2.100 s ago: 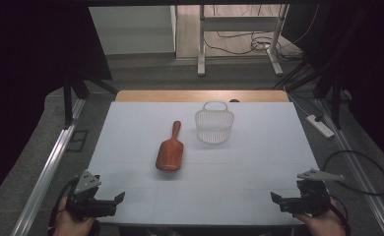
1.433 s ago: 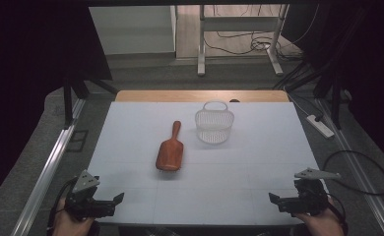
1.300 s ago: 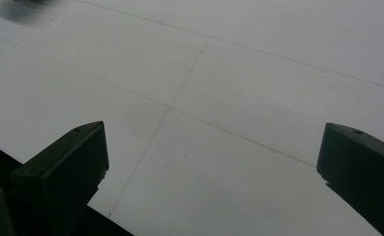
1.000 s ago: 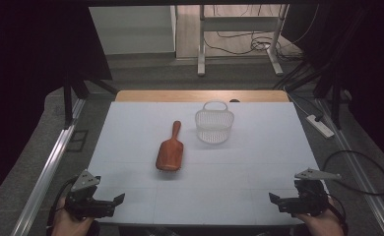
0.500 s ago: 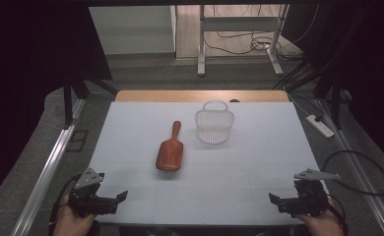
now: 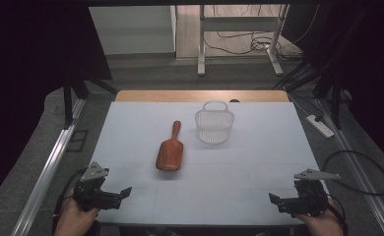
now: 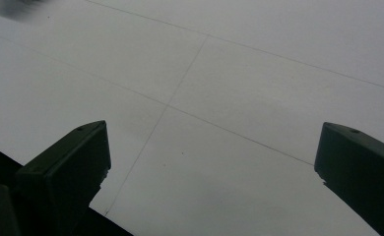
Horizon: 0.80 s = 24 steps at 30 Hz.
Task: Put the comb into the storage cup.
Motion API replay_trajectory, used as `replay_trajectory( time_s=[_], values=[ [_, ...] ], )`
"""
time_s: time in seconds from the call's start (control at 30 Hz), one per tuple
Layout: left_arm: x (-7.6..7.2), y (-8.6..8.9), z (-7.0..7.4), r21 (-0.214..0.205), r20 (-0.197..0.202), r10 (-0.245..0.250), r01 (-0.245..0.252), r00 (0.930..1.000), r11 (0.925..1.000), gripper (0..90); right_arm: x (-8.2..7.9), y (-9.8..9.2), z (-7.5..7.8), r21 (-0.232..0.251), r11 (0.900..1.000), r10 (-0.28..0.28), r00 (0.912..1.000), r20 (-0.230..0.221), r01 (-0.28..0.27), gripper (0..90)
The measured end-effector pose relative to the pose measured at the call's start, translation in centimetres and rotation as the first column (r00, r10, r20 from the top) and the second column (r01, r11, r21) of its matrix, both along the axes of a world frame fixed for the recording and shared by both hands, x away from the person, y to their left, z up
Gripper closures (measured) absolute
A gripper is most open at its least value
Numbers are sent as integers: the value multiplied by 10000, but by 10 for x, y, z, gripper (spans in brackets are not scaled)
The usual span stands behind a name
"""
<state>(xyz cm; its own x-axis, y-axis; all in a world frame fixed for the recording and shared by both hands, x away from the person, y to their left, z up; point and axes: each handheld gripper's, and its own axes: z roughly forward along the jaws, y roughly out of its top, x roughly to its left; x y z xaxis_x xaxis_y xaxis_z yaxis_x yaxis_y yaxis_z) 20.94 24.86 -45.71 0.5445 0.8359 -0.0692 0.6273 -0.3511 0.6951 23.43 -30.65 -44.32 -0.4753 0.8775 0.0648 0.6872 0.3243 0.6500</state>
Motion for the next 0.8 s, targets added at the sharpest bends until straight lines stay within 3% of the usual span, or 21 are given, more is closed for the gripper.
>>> replay_trajectory(
  time_s=[0.1, 0.33, 0.8],
  values=[
    [5, -3, 2, 12, -231, -151, 152, 9996, 9999, 0, 0, 0, 0, 12, 10000, -6, 10000, 3, 6, 8],
    [9, -6, 2, 182, -370, -320, 327, 9988, 9993, 0, 0, 0, 0, -33, 10000, 9, 10000, -15, -9, 10],
    [30, -14, 8, 87, -635, -636, 643, 9960, 9979, 0, 0, 0, 0, -38, 10000, 20, 10000, -17, -20, 11]
  ],
)
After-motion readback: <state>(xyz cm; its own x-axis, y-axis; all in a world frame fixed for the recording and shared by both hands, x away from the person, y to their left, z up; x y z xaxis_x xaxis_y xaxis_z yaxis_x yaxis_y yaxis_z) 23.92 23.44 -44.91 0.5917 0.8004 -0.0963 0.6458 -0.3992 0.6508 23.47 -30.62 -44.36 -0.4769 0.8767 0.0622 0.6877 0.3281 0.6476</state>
